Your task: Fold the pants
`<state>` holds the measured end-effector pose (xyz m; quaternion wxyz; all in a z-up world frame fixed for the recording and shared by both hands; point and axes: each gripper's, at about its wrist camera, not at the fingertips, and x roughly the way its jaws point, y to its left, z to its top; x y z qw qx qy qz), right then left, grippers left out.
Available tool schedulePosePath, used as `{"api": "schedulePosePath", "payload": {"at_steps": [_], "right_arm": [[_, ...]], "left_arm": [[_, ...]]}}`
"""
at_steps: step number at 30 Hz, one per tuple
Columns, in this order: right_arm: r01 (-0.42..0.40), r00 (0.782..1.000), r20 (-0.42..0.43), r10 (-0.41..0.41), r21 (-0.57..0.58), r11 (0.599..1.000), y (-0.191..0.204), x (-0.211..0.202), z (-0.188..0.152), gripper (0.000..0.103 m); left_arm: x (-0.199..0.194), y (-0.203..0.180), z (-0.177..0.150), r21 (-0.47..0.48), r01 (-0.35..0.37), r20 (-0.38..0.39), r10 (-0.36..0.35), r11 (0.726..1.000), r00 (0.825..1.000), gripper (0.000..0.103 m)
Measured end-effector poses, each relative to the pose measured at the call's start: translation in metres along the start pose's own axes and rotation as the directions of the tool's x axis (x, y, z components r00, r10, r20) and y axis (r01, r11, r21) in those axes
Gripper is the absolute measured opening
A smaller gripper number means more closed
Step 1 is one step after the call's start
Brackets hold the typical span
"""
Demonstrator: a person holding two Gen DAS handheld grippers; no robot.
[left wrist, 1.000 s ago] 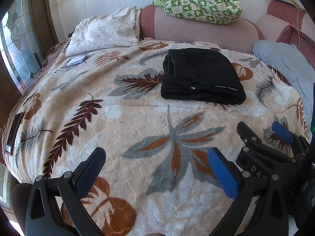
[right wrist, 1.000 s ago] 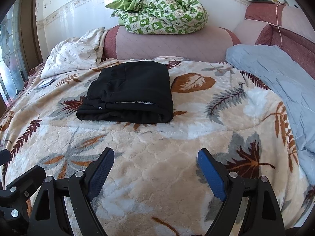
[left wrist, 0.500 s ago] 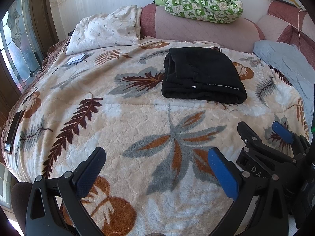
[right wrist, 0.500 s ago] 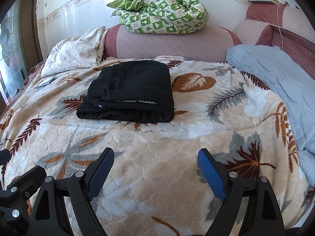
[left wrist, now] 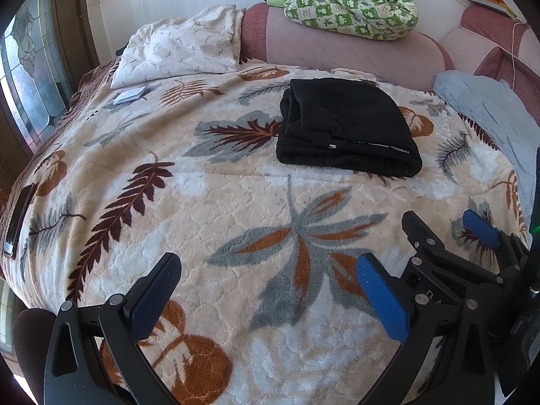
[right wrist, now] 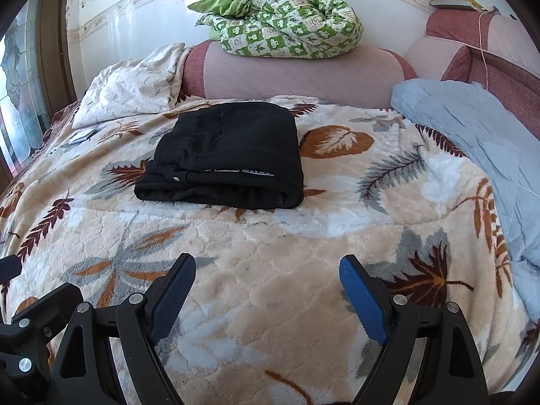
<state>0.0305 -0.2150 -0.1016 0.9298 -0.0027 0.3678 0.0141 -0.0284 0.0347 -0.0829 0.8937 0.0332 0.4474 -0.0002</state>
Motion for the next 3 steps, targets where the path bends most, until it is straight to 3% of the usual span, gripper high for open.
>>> {"api": "schedulePosePath", "payload": {"at_steps": [3], "right_arm": [[0.009, 1.000, -0.005, -0.009, -0.009, 1.000, 0.0011, 0.0017, -0.0001, 0.091]], "left_arm": [[-0.0045, 0.0021, 0.0038, 0.004, -0.017, 0.012, 0.017, 1.000, 1.000, 0.103]]}}
